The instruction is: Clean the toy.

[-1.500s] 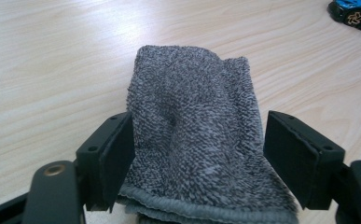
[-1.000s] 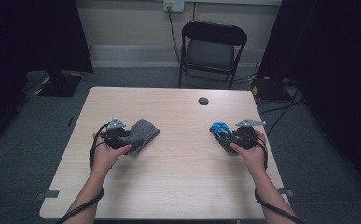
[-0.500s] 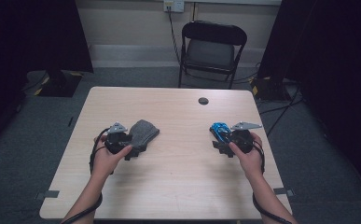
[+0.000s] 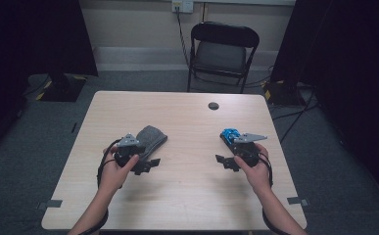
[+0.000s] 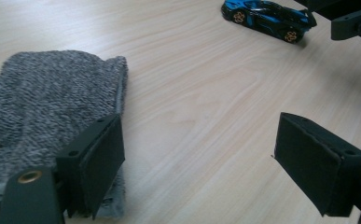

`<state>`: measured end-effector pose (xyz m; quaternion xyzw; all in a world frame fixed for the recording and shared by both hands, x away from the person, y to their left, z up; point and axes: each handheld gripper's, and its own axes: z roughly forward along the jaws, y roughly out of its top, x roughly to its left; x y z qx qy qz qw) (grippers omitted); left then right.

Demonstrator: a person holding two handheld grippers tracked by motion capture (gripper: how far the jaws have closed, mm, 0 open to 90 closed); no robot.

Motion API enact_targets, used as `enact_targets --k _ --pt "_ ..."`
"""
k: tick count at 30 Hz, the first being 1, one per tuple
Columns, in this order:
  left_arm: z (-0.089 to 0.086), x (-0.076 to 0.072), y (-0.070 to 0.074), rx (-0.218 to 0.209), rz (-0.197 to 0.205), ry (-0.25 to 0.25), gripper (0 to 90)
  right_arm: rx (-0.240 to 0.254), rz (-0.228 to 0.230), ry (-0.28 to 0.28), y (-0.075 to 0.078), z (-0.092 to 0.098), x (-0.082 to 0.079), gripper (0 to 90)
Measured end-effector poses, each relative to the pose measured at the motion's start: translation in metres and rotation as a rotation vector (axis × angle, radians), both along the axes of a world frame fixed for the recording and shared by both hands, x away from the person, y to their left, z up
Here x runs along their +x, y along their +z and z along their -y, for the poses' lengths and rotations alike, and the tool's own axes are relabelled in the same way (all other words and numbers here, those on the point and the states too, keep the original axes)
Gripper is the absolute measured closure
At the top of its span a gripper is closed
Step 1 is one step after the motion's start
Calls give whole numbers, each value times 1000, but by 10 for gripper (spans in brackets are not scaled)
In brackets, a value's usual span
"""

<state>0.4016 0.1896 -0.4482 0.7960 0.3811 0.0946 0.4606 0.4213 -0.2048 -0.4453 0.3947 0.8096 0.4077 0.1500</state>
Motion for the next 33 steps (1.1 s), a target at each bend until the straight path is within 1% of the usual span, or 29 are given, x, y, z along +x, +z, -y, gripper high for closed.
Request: enact_targets --k 1,2,3,5,8,11,15,17,21,22,24,25,27,29,33 --pt "1 -1 0 1 1 -1 158 -3 -3 3 -1 -1 -1 178" --pt "3 -2 -1 -8 -4 -1 158 0 -5 8 -2 -2 -2 178" --pt "4 -3 -2 -6 -1 -7 158 6 -9 18 -3 -3 -3 178" --pt "8 -6 -3 -15 -1 -18 157 7 -7 22 -4 -4 -5 178" --pt "13 -9 -7 -1 -4 -39 158 16 -6 37 -5 -7 -10 178" --pt "18 -12 -10 -1 -9 -53 158 20 -6 50 -6 -10 -14 178" --pt "25 -17 -12 0 -9 -89 158 18 -6 70 -8 -13 -19 178" --pt "28 -19 -13 -9 -11 -96 158 20 -8 76 -10 -14 -21 178" --pt "32 -22 -16 -2 -11 -112 158 15 -14 103 -12 -16 -27 178" --pt "35 -24 -18 4 -15 -120 158 12 -13 105 -13 -17 -29 178" --pt "37 -26 -21 -2 -23 -127 158 17 -12 114 -13 -18 -32 177" --pt "38 -28 -22 3 -25 -133 158 17 -12 120 -13 -19 -34 177" --pt "40 -30 -26 3 -22 -141 158 8 -17 121 -15 -20 -36 178" --pt "42 -34 -29 7 -31 -156 158 5 -22 128 -18 -20 -39 177" --pt "47 -39 -35 26 -42 -182 158 3 -28 142 -23 -22 -44 177"
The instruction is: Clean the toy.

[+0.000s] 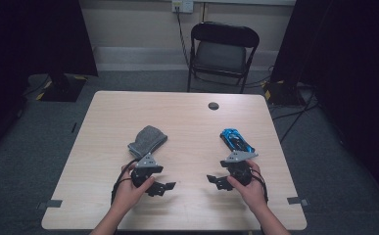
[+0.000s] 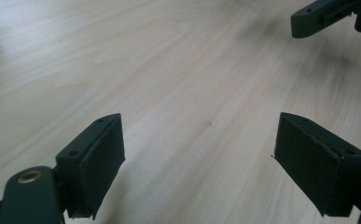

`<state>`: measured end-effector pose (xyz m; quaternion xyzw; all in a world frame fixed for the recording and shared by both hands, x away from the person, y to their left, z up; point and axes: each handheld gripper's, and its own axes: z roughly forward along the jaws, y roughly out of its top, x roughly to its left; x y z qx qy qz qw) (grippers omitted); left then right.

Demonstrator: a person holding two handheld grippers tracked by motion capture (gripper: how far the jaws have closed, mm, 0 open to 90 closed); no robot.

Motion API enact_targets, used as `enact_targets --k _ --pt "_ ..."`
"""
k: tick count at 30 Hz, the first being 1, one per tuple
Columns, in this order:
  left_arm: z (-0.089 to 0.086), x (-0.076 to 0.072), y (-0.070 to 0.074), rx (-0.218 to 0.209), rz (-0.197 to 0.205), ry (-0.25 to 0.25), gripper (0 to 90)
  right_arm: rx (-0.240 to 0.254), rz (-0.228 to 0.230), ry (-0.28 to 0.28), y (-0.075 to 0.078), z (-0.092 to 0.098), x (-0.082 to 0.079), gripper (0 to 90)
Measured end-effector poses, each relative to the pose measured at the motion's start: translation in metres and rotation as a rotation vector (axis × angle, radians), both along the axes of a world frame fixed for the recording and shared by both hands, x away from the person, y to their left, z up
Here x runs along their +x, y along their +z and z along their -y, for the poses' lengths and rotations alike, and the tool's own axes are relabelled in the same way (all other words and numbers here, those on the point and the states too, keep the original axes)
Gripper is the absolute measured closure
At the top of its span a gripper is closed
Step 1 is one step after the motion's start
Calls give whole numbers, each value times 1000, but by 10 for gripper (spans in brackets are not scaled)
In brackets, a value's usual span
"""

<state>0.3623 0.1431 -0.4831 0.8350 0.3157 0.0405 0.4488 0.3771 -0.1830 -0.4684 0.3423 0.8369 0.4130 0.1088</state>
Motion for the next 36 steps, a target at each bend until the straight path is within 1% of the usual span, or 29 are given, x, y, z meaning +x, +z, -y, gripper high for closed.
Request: enact_targets --k 5,9,10,12,13,14,15,19,23,25,26,28,33,36 --pt "2 -5 -7 -2 -14 -3 158 -3 -9 18 -6 -3 -6 177" --pt "2 -8 -12 17 -12 -14 158 -7 -17 23 -12 -4 -10 177" --pt "2 -8 -13 23 -7 -15 158 -10 -20 26 -14 -5 -11 177" --pt "2 -9 -15 27 -11 -17 158 -22 -18 35 -17 -6 -13 177" --pt "2 -10 -17 29 -9 -17 158 -23 -23 37 -19 -6 -14 177" --pt "2 -11 -18 27 2 -18 156 -27 -23 41 -21 -7 -15 177" --pt "3 -11 -18 26 1 -18 157 -30 -28 44 -22 -7 -16 177" --pt "4 -14 -17 51 19 -29 157 -48 -28 55 -27 -8 -18 177" --pt "6 -14 -17 66 31 -33 154 -68 -10 65 -29 -10 -20 172" --pt "7 -16 -17 80 41 -32 154 -76 6 69 -30 -11 -22 165" --pt "8 -17 -17 94 52 -34 154 -81 23 69 -31 -12 -23 165" --pt "10 -18 -17 107 62 -36 152 -103 44 75 -32 -13 -25 161" --pt "10 -18 -17 119 71 -37 149 -101 42 76 -32 -13 -25 159" --pt "12 -19 -17 135 82 -37 148 -103 45 79 -32 -13 -25 156"
